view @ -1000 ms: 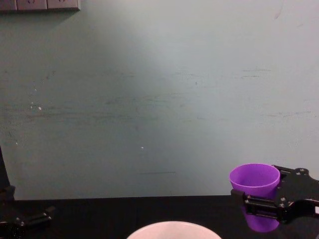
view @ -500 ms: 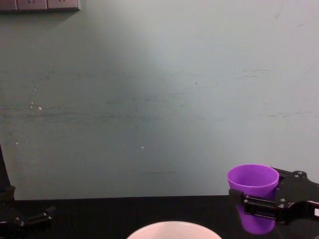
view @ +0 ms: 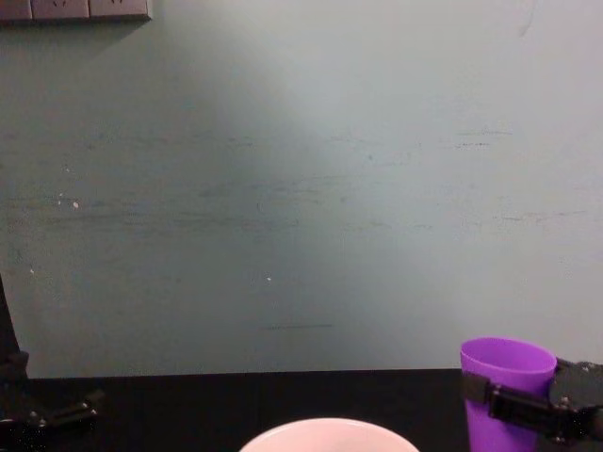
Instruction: Pick up the cup and pour the mung beans from the cup into the bowl.
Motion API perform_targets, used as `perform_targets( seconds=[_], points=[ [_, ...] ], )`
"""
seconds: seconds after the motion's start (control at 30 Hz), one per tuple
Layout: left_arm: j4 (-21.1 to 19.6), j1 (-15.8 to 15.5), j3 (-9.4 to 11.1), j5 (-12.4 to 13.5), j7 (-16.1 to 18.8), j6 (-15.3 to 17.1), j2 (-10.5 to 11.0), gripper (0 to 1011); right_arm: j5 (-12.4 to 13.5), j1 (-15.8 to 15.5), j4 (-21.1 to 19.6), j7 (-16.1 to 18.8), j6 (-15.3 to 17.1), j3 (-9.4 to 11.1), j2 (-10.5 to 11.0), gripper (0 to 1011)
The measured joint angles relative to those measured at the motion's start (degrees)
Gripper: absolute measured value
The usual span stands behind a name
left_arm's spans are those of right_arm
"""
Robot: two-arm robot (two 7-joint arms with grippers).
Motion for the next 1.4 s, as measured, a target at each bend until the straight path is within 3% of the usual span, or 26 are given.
perform_targets(
  seconds=[0.17, 0.3, 0.83, 1.4],
  points=[
    [0.00, 0.00, 0.00, 0.00, 0.00, 0.00, 0.00, 1000, 0.29, 1.40, 4.03, 1.47, -0.37, -0.53, -0.68, 746],
    [0.00, 0.00, 0.00, 0.00, 0.00, 0.00, 0.00, 1000, -0.65, 1.75, 4.91, 1.60, -0.62, -1.17, -0.80, 746],
    [0.00, 0.00, 0.00, 0.00, 0.00, 0.00, 0.00, 1000, -7.04, 0.09, 0.84, -5.06, -0.06, -2.37, 0.28, 746],
    [0.00, 0.00, 0.00, 0.00, 0.00, 0.00, 0.00, 1000, -6.38, -0.24, 0.87, -4.09, 1.72, -2.15, -0.47, 746]
  ],
)
